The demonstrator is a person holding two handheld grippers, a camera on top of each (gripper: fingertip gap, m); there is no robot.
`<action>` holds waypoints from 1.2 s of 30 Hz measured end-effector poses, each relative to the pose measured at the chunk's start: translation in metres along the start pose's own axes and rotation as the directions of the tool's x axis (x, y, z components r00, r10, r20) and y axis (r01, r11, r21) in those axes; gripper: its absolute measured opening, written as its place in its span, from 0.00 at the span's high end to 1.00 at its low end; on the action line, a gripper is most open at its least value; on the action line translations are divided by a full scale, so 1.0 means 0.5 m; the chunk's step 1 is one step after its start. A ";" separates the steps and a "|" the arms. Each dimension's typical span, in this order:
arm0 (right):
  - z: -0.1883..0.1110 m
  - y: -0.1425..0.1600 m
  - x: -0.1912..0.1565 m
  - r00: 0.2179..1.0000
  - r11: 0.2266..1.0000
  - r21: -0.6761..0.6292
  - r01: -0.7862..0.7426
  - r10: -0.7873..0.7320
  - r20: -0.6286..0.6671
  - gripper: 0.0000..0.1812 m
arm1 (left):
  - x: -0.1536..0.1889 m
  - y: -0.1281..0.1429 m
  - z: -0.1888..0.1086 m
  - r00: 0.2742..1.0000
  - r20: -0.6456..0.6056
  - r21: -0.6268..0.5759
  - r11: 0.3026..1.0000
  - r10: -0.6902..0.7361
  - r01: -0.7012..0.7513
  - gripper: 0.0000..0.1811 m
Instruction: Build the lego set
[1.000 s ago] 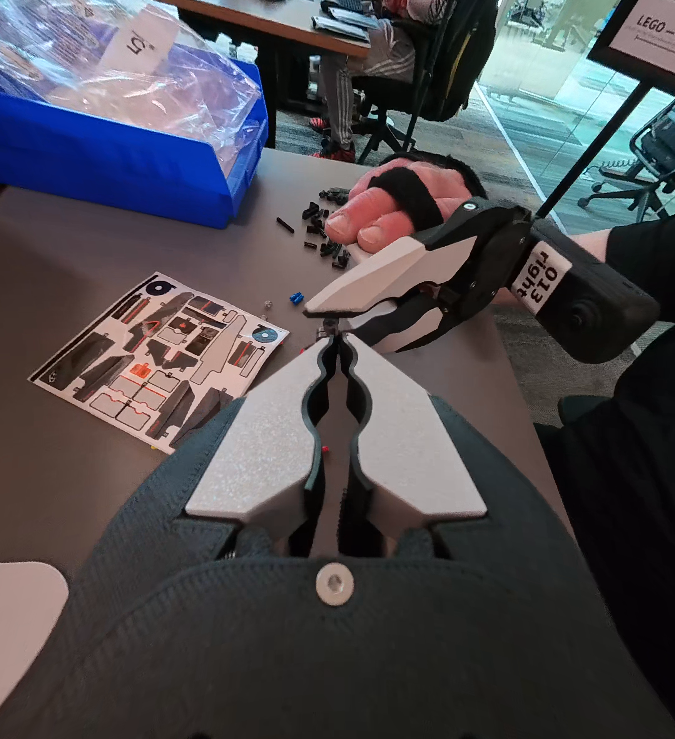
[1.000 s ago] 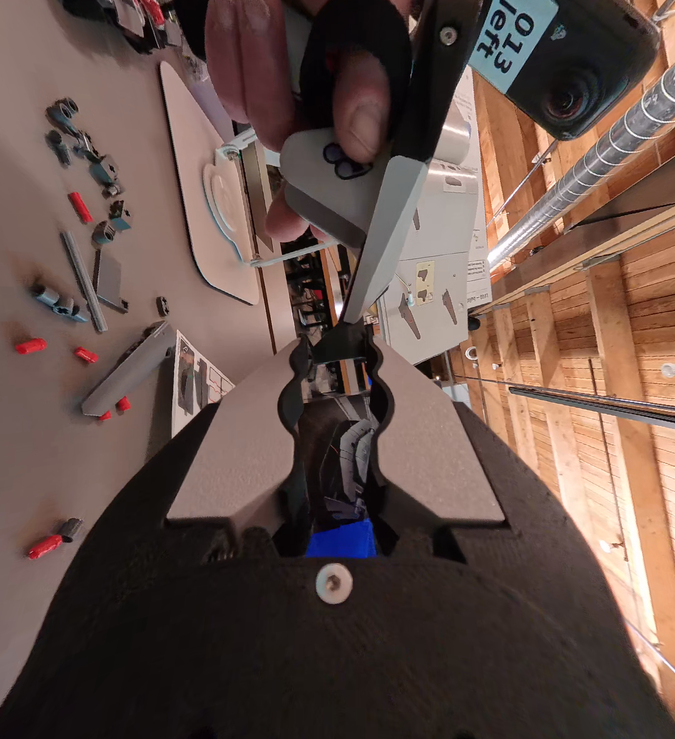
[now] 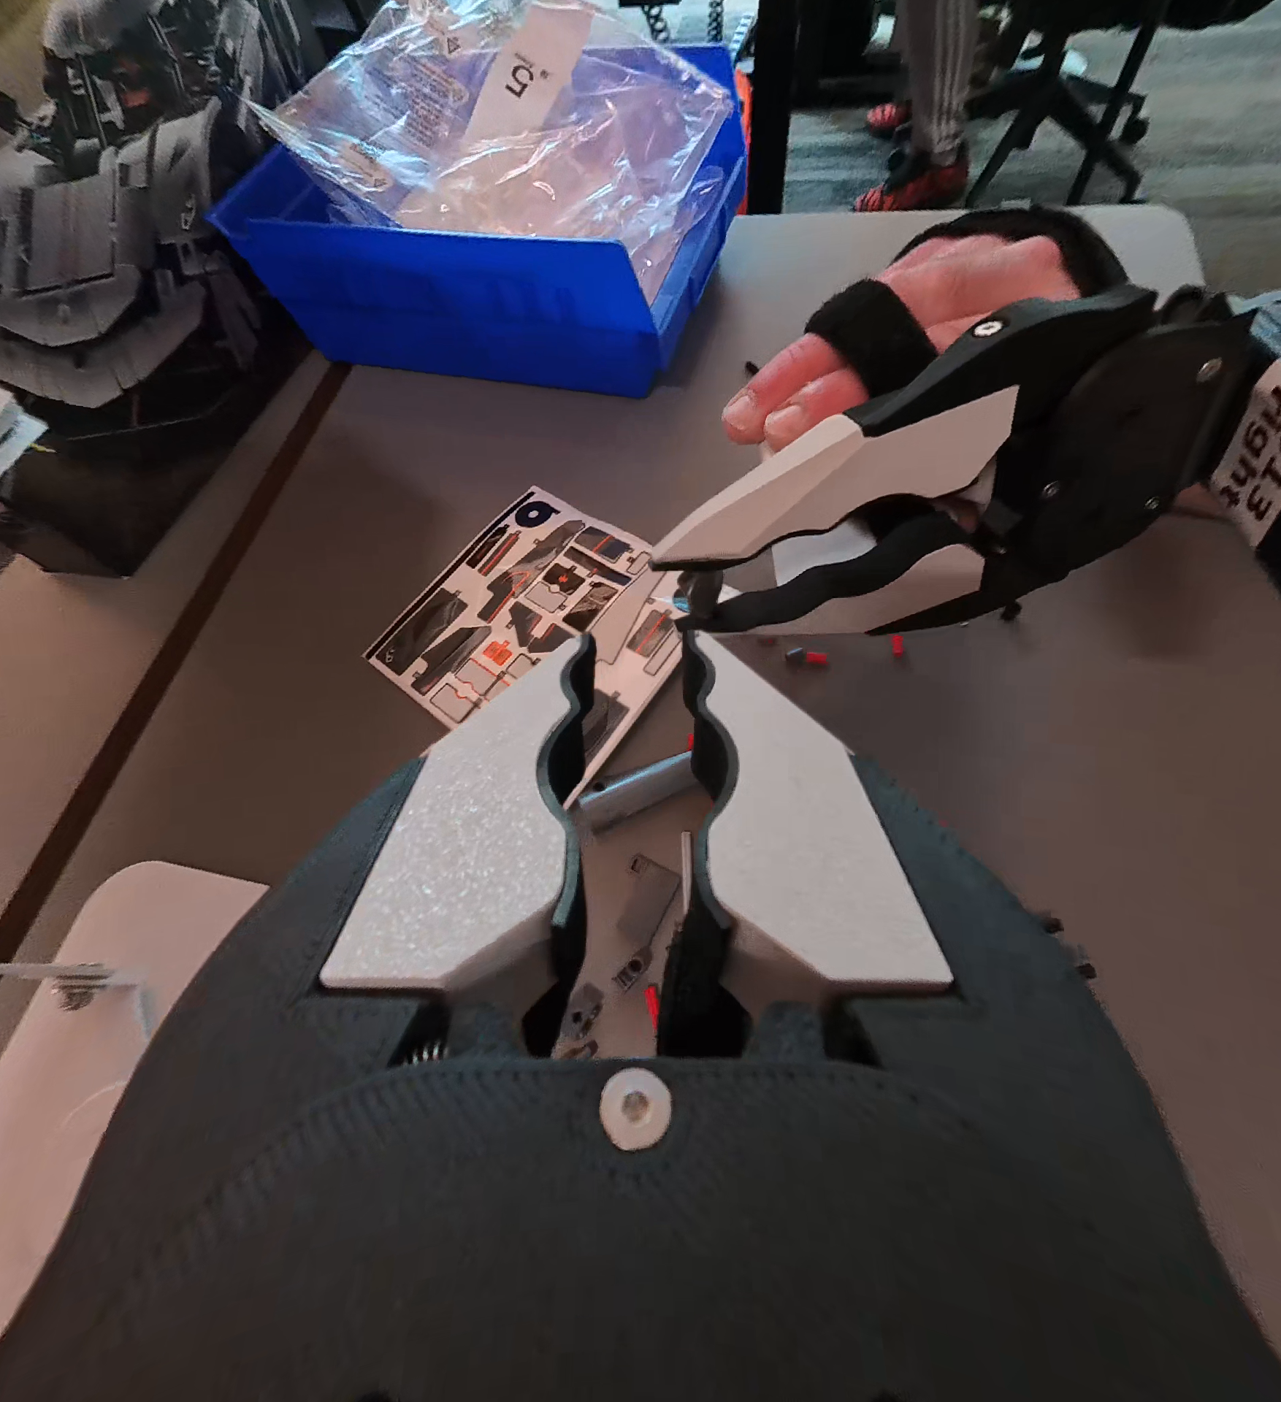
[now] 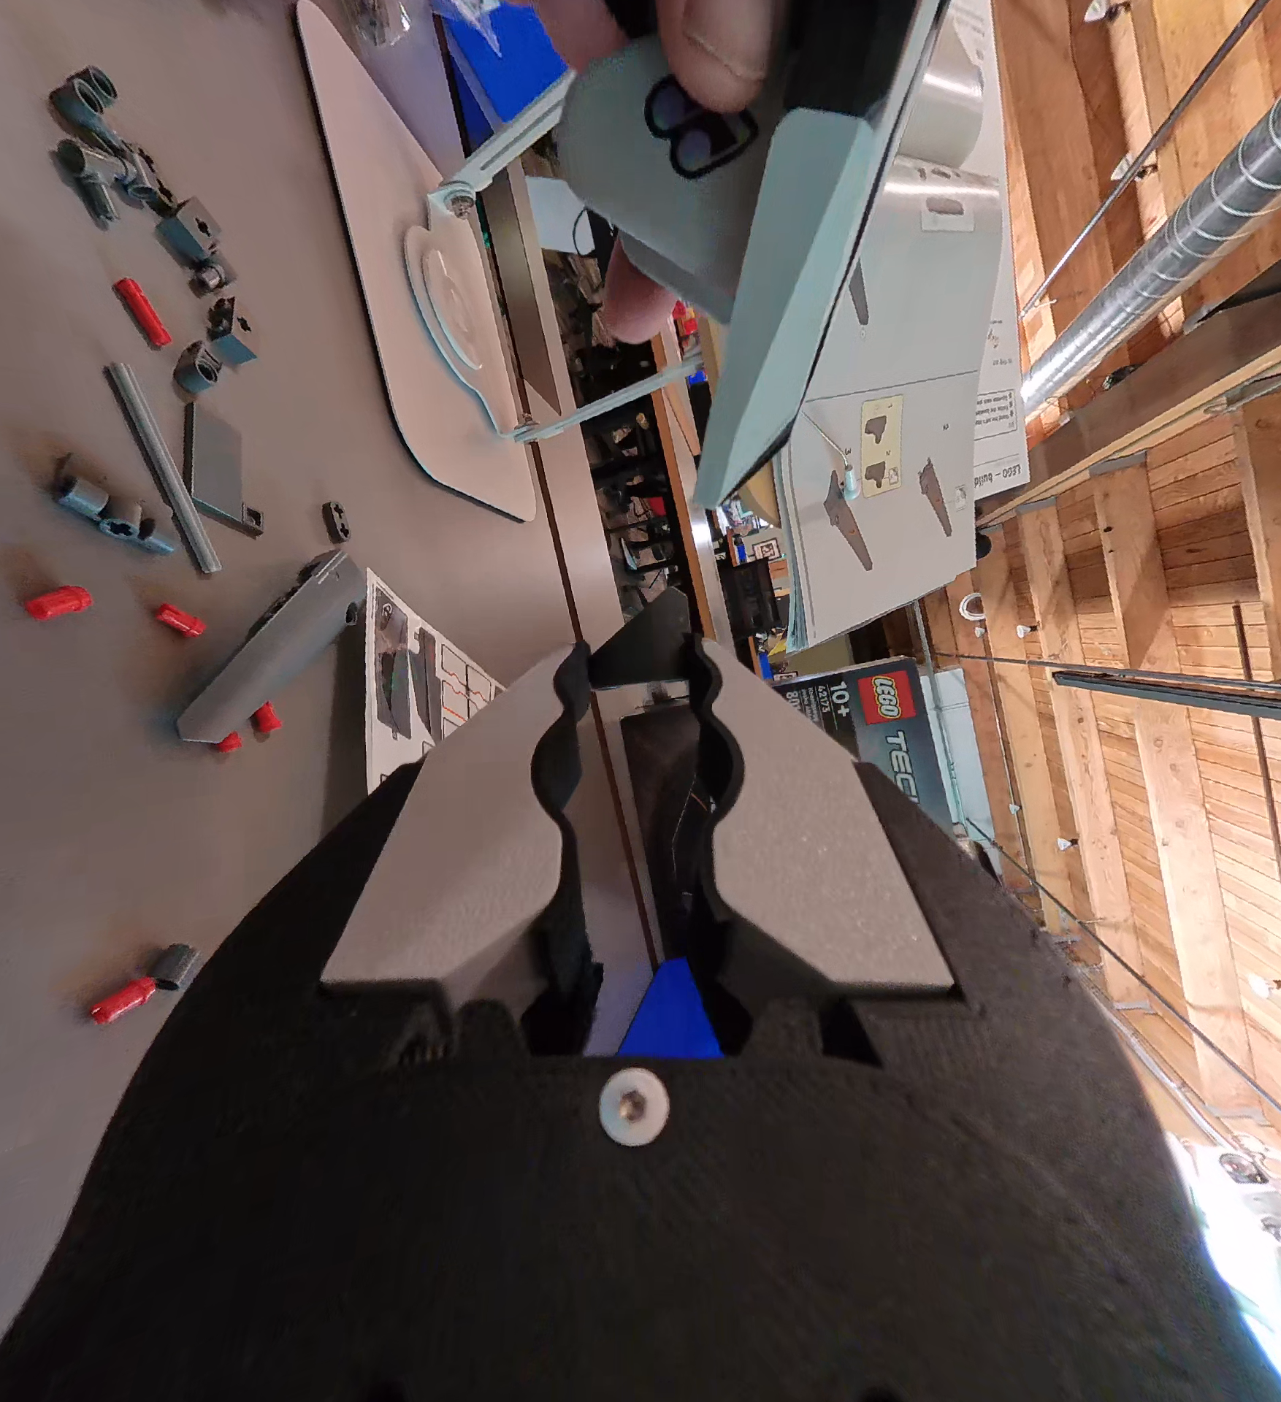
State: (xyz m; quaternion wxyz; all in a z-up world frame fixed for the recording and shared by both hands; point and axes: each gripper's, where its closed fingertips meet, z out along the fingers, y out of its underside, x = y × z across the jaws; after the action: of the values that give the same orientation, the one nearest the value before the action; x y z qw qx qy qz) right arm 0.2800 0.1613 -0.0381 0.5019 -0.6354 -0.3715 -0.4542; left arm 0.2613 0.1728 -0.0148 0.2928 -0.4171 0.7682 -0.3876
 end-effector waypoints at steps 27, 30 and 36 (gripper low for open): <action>-0.229 -0.120 -0.134 0.627 0.896 -0.214 -0.388 0.427 0.652 0.87 | 0.041 -0.036 -0.022 0.990 0.060 -0.008 0.992 0.128 -0.128 0.92; -0.266 -0.137 -0.164 0.525 0.883 -0.250 -0.398 0.442 0.727 0.87 | 0.044 -0.031 -0.016 0.989 0.061 -0.019 0.991 0.134 -0.133 0.92; -0.313 -0.154 -0.219 0.308 0.844 -0.344 -0.412 0.484 0.819 0.87 | 0.043 -0.023 -0.009 0.990 0.054 -0.031 0.991 0.132 -0.130 0.92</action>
State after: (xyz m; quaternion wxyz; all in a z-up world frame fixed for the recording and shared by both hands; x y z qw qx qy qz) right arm 0.1423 0.0239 -0.1058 0.3167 -0.8694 -0.3686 0.0892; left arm 0.2521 0.1517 -0.0054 0.3334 -0.3803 0.7906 -0.3452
